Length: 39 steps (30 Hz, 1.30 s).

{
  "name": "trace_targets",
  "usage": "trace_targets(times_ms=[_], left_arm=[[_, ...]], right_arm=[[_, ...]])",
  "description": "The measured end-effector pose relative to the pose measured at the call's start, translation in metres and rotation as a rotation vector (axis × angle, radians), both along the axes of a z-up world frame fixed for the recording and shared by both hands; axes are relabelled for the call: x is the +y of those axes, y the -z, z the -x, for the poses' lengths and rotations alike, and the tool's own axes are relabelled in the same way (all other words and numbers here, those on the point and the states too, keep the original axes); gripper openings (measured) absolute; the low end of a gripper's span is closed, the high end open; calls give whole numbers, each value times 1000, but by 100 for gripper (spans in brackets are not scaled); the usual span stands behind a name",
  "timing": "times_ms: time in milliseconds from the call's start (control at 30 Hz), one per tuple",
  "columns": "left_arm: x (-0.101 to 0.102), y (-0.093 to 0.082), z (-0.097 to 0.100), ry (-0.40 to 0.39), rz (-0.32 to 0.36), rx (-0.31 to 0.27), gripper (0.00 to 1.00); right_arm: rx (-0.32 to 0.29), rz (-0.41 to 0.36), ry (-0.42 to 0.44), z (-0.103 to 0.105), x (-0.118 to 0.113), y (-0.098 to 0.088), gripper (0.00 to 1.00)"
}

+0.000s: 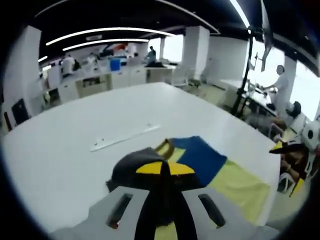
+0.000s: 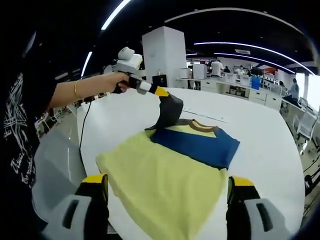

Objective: Fold the garment on the visible template until the final outline fits inside the template.

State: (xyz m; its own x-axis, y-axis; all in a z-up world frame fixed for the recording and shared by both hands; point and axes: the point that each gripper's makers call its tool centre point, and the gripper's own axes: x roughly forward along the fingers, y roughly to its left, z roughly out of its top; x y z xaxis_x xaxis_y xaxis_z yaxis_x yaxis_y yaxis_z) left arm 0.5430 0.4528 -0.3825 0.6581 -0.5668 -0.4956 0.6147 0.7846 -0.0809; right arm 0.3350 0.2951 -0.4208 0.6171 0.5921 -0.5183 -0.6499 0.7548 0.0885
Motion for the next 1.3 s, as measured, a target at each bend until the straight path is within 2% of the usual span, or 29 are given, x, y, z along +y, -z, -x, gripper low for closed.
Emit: trace_targets(times_ms=[467, 767, 1033, 1133, 1300], left_arm=[[-41, 27, 0, 51, -15, 47, 0], [-64, 60, 6, 81, -41, 89, 0], [-78, 96, 13, 112, -88, 146, 0], [-84, 109, 17, 146, -111, 157, 0], [-92, 119, 24, 190, -122, 159, 0]], right_arm=[[16, 1, 20, 1, -6, 8, 100], [31, 0, 15, -2, -4, 14, 100], [42, 0, 22, -5, -5, 20, 100], [48, -1, 25, -5, -6, 22, 100], [52, 6, 33, -3, -9, 24, 100]])
